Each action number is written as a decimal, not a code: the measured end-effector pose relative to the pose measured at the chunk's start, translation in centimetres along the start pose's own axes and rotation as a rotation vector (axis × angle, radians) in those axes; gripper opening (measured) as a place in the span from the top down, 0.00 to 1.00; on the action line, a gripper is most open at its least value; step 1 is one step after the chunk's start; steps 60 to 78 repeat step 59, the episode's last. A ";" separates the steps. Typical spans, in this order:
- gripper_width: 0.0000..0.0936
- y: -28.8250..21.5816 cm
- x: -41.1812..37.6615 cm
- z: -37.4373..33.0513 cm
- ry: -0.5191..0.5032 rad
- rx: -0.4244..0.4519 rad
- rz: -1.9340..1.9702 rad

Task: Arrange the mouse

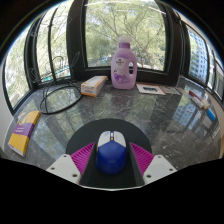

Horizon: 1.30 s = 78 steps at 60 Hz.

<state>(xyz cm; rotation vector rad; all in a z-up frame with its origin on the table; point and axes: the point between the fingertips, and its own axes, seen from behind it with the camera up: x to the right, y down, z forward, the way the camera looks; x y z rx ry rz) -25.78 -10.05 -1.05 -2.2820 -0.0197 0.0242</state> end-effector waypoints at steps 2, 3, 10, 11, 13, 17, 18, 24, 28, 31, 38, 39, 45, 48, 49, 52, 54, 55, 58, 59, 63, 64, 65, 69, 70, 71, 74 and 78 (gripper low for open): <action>0.17 -0.2 -0.1 -0.5 0.003 0.004 -0.001; 0.11 -0.3 -0.1 -0.9 0.006 0.009 0.000; 0.07 -1.7 0.2 -4.5 0.034 0.033 -0.001; 0.07 -1.9 0.2 -5.0 0.038 0.038 -0.003; 0.08 -2.2 0.3 -6.1 0.048 0.046 -0.008; 0.08 -3.0 0.2 -8.6 0.061 0.075 -0.007; 0.08 -3.1 0.2 -9.3 0.063 0.083 -0.006; 0.08 -3.2 -0.3 -13.0 0.062 0.107 0.007; 0.08 -2.7 -0.6 -15.4 0.066 0.121 0.003; 0.08 -2.3 -0.7 -17.1 0.073 0.128 -0.002; 0.09 -0.9 -1.3 -20.0 0.073 0.133 -0.005; 0.09 -0.7 -1.3 -20.4 0.073 0.133 -0.002; 0.09 0.3 -1.7 -22.0 0.069 0.131 0.007; 0.09 0.6 -1.8 -22.7 0.070 0.136 0.004; 0.09 0.7 -1.7 -22.9 0.072 0.136 0.003; 0.09 0.6 -1.8 -23.2 0.073 0.139 0.003; 0.09 0.6 -1.6 -23.5 0.076 0.142 0.001; 0.09 0.6 -1.6 -23.7 0.078 0.141 -0.001; 0.09 0.5 -1.6 -23.9 0.076 0.146 -0.005; 0.09 0.4 -1.7 -23.9 0.075 0.148 -0.005; 0.09 0.4 -1.7 -23.9 0.075 0.148 -0.005; 0.09 0.4 -1.7 -23.9 0.075 0.148 -0.005; 0.09 0.4 -1.7 -23.9 0.075 0.148 -0.005; 0.09 0.4 -1.7 -23.9 0.075 0.148 -0.005; 0.09 0.4 -1.7 -23.9 0.075 0.148 -0.005; 0.09 0.4 -1.7 -23.9 0.075 0.148 -0.005; 0.09 0.4 -1.7 -23.9 0.075 0.148 -0.005; 0.09 0.4 -1.7 -23.9 0.075 0.148 -0.005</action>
